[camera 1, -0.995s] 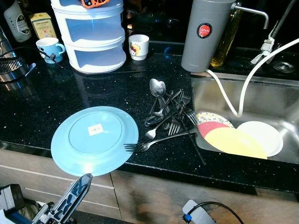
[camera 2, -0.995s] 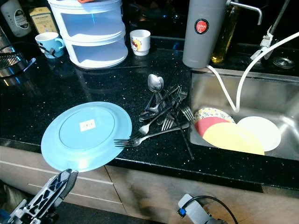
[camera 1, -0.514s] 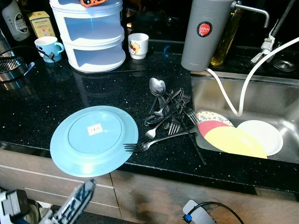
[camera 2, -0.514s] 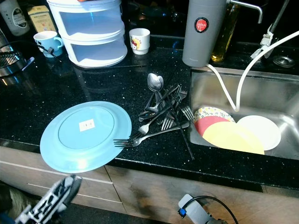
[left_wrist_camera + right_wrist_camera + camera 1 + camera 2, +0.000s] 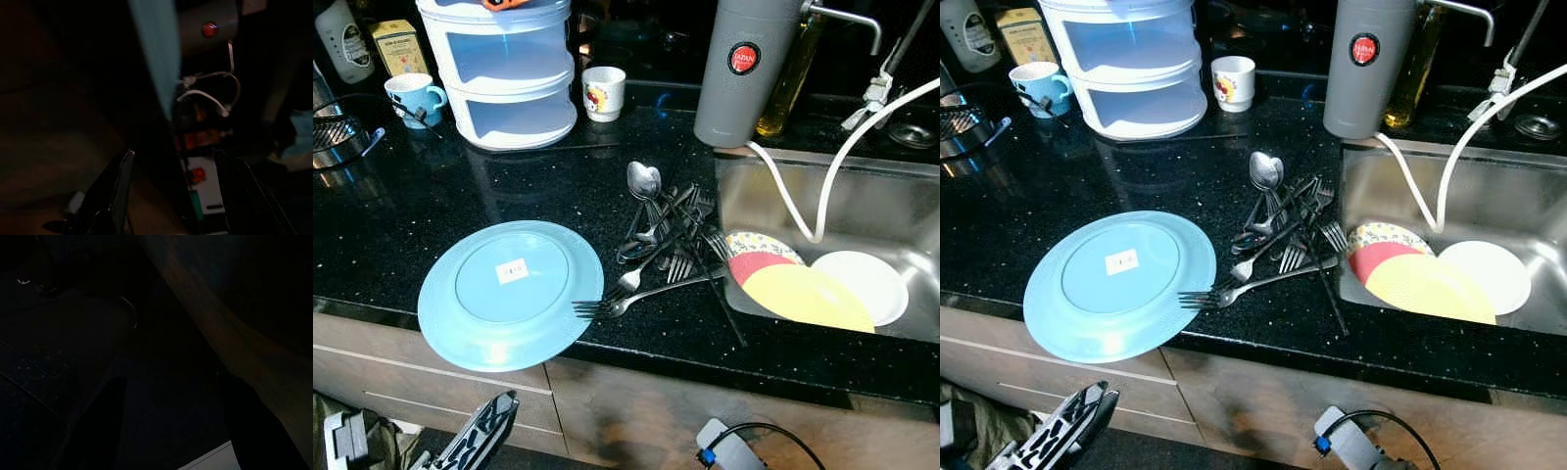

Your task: Kitchen organization

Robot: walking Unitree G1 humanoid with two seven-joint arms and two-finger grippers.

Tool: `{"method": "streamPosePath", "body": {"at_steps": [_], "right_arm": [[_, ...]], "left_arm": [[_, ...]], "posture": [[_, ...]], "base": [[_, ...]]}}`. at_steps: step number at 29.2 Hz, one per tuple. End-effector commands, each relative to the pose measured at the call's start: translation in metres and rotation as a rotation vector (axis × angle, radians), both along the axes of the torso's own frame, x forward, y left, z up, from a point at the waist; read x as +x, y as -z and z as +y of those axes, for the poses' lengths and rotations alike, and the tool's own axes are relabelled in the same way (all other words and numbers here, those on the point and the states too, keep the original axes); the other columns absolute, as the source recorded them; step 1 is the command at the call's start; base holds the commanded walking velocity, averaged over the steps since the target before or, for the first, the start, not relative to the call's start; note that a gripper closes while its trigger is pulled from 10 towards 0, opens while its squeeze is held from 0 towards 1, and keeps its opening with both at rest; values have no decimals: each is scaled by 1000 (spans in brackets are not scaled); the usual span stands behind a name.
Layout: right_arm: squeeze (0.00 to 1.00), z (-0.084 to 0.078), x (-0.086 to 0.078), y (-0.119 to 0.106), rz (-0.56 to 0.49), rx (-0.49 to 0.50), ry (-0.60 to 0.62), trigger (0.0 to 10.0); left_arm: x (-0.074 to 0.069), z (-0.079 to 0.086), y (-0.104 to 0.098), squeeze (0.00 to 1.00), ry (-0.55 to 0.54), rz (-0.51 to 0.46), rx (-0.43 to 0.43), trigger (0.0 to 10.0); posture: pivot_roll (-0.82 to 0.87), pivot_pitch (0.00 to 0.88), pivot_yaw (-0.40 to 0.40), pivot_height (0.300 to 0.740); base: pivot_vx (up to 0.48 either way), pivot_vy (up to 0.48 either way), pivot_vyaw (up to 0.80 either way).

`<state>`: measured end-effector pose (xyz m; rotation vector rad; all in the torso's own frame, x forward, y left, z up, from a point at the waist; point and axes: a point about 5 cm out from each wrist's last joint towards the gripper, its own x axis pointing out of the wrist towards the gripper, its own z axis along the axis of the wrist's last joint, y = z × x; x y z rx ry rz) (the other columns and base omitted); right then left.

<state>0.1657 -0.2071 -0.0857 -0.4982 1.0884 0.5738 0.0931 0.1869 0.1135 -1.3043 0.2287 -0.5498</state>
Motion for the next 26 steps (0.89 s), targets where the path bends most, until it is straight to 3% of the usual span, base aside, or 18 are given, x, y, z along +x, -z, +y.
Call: {"method": "streamPosePath", "body": {"at_steps": [1, 14, 26], "right_arm": [[0, -1, -2, 1, 8, -7, -7, 10000], [0, -1, -1, 0, 7, -8, -7, 10000], [0, -1, -2, 1, 8, -7, -8, 10000]], "left_arm": [[-1, 6, 4, 0, -29, 27, 29, 10000], [15, 25, 12, 0, -157, 24, 65, 10000], [45, 23, -8, 0, -159, -89, 48, 10000]], "posture": [[114, 28, -6, 740], [111, 29, -12, 740], [101, 21, -12, 740]], "base": [[0, 0, 0], [0, 0, 0], [0, 0, 0]]}}
